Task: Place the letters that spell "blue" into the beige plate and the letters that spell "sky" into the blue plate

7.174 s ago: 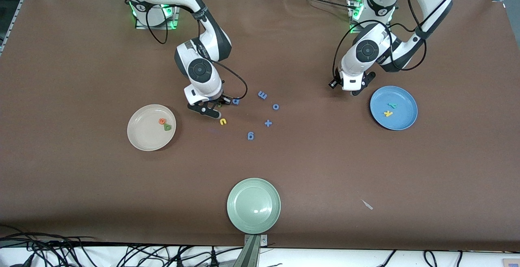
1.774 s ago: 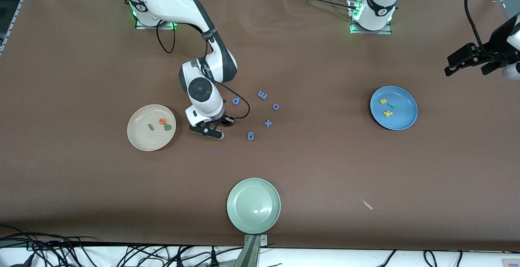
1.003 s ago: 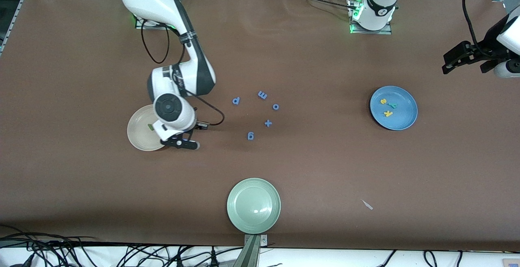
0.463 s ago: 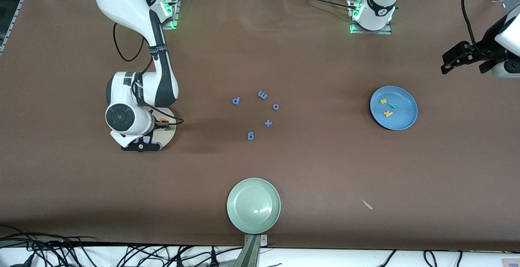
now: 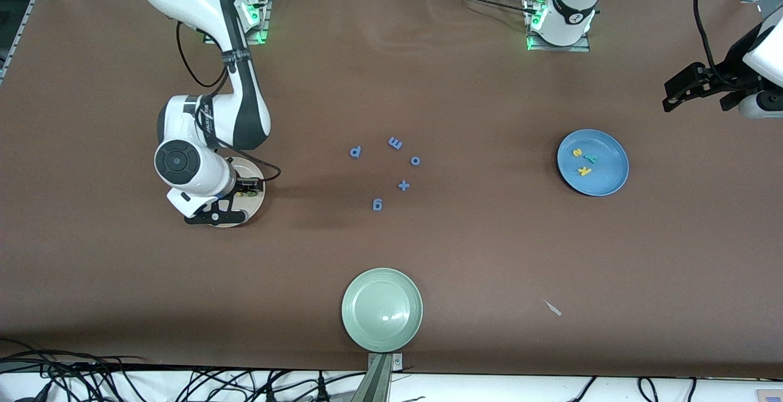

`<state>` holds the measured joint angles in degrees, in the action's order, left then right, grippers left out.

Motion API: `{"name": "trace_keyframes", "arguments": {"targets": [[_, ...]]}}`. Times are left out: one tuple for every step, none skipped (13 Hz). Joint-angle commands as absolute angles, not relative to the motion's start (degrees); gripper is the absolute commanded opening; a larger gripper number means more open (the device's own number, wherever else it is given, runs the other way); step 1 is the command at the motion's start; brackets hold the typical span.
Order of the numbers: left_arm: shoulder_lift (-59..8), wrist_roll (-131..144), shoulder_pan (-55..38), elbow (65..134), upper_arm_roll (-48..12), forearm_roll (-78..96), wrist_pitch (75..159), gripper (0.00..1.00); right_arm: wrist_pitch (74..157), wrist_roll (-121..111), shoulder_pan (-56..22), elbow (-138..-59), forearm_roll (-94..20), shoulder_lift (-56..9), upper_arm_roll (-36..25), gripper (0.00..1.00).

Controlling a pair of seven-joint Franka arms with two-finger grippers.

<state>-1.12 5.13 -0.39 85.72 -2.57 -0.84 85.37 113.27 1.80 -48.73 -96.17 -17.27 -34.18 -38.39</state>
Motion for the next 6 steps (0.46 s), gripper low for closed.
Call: {"name": "trace_keyframes", "arguments": {"targets": [[-1.7, 4.2, -0.4, 84.3, -2.5, -0.8, 84.7, 1.0, 105.8, 2.0, -48.3, -87.9, -17.4, -33.8, -40.3, 1.0], [-1.7, 4.2, -0.4, 84.3, -2.5, -0.8, 84.8, 1.0, 104.8, 1.8, -48.3, -86.1, -17.5, -33.8, -41.6, 1.0], [-1.7, 4.2, -0.4, 84.3, -2.5, -0.8, 84.8, 1.0, 103.9, 1.4, -48.3, -85.0, -17.5, -33.8, -43.0, 1.0], [-1.7, 4.2, -0.4, 84.3, -2.5, -0.8, 84.8, 1.0, 102.6, 1.1, -48.5, -84.8, -17.8, -33.3, -44.2, 1.0], [-1.7, 4.2, -0.5, 84.3, -2.6, -0.7, 84.8, 1.0, 100.6, 1.1, -48.5, -84.7, -17.9, -32.1, -44.7, 1.0], [-1.7, 4.2, -0.5, 84.3, -2.6, -0.8, 84.8, 1.0, 98.8, 1.1, -48.5, -83.1, -17.7, -31.1, -45.1, 1.0]]}}
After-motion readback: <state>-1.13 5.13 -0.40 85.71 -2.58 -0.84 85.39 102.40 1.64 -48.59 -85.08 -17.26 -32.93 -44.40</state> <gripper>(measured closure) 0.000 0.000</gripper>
